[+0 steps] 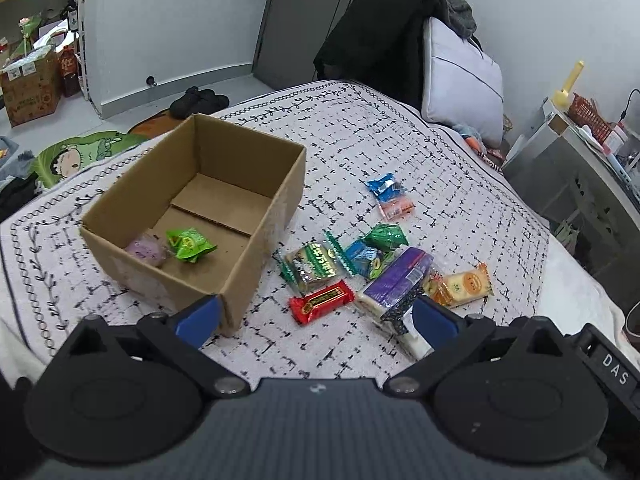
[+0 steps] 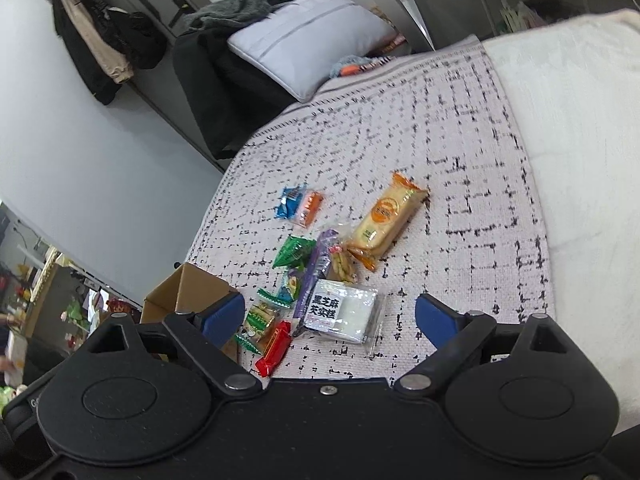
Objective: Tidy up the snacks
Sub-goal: 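Withdraw both tools from the box back toward the snack pile, then grasp the red bar with the left tool while the right tool grasps the white rice-cake pack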
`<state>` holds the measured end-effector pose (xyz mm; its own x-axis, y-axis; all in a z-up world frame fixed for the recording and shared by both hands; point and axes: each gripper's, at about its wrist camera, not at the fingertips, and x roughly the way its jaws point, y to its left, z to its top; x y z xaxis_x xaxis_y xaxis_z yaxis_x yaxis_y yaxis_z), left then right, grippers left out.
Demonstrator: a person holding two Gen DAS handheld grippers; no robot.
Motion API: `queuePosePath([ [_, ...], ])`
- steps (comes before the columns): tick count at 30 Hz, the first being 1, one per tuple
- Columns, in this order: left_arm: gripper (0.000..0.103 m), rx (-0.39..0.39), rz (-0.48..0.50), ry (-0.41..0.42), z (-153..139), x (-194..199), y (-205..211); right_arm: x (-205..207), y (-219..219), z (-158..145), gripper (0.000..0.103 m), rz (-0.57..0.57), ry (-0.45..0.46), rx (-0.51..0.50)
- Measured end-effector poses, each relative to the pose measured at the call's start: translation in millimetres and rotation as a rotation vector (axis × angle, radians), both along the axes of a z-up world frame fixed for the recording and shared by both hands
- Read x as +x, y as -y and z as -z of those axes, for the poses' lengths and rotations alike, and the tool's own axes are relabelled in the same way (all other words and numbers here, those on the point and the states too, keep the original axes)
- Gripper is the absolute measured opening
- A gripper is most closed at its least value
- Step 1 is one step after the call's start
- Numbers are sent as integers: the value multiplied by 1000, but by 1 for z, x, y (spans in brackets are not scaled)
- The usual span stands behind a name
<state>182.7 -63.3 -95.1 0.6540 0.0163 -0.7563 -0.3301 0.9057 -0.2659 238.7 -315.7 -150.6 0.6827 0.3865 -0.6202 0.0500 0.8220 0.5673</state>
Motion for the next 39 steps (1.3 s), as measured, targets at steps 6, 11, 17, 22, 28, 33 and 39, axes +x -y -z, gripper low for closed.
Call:
queuePosePath([
  [6, 98, -23, 21, -9, 17, 14, 6, 15, -5, 15, 83, 5, -49, 2],
  [11, 91, -38, 35, -22, 30, 27, 10, 28, -12, 27, 80, 1, -93, -10],
  [17, 89, -48, 43, -53, 51, 44, 13, 40, -20, 41, 80, -5, -135, -19],
  [22, 86, -57, 43, -84, 70, 56, 13, 49, -29, 51, 80, -7, -162, -31],
  [28, 85, -60, 31, -110, 88, 68, 9, 62, -39, 57, 80, -5, -165, -35],
  [33, 85, -62, 29, -136, 104, 79, 9, 73, -50, 64, 81, -10, -188, -58],
  [39, 83, -63, 11, -166, 122, 85, 8, 81, -61, 73, 82, -8, -209, -124],
])
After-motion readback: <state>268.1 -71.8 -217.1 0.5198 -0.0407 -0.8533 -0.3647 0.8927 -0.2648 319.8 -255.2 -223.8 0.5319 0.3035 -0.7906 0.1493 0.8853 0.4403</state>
